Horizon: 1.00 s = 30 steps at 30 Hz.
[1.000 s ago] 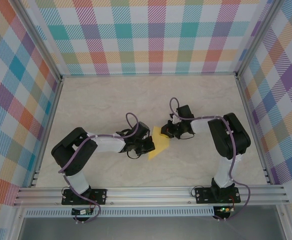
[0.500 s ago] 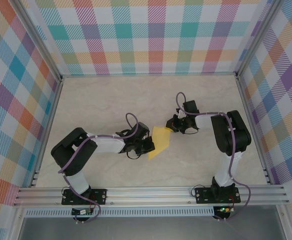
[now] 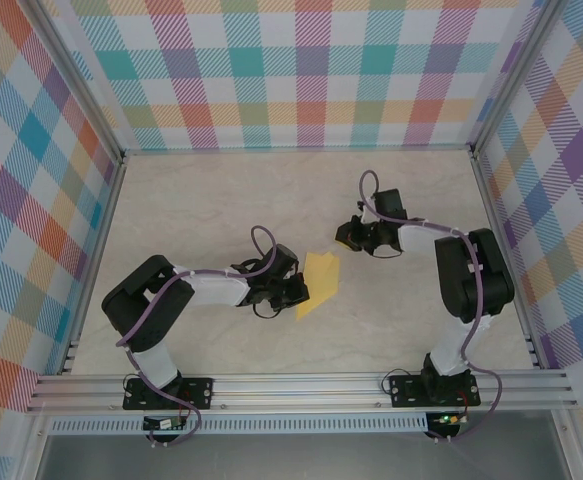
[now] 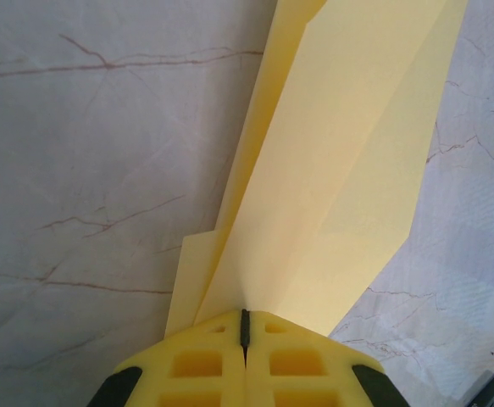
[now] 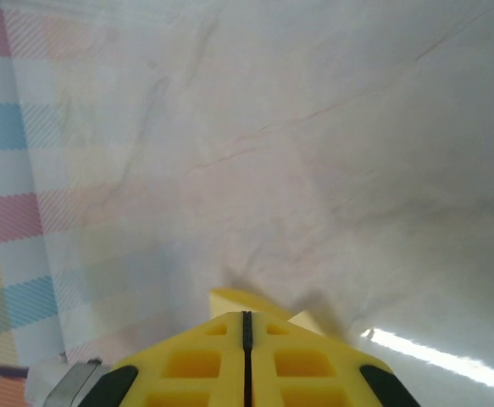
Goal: Fold a paper plane with a square sheet of paper (pick it up from the middle)
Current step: Fourth fold the wing at the center of the table.
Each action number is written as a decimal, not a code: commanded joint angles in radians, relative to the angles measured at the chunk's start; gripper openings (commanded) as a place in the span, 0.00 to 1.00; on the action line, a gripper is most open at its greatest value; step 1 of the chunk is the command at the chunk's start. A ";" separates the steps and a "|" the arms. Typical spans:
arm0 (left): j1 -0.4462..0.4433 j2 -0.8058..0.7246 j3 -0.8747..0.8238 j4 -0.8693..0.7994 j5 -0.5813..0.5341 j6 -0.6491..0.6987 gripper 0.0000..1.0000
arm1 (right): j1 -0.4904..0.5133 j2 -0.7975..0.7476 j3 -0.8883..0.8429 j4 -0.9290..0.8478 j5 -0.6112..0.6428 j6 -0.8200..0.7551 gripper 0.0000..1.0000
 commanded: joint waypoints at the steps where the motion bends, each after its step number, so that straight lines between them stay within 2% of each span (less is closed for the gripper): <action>1: -0.006 0.069 -0.054 -0.246 -0.070 0.019 0.00 | 0.074 -0.040 -0.057 0.053 -0.049 0.030 0.07; 6: -0.006 0.069 -0.052 -0.249 -0.067 0.021 0.00 | 0.139 -0.046 -0.145 0.135 -0.035 0.077 0.06; 11: -0.006 0.079 -0.050 -0.243 -0.058 0.024 0.00 | 0.149 -0.004 -0.186 0.178 -0.038 0.078 0.05; 17: -0.005 0.078 -0.052 -0.245 -0.059 0.024 0.00 | 0.145 0.038 -0.179 0.118 0.055 0.031 0.05; 23: -0.006 0.080 -0.061 -0.239 -0.061 0.024 0.00 | 0.103 0.061 -0.147 0.099 0.117 0.008 0.05; 30: -0.007 0.081 -0.072 -0.234 -0.060 0.026 0.00 | 0.020 0.094 -0.118 0.148 0.089 0.003 0.06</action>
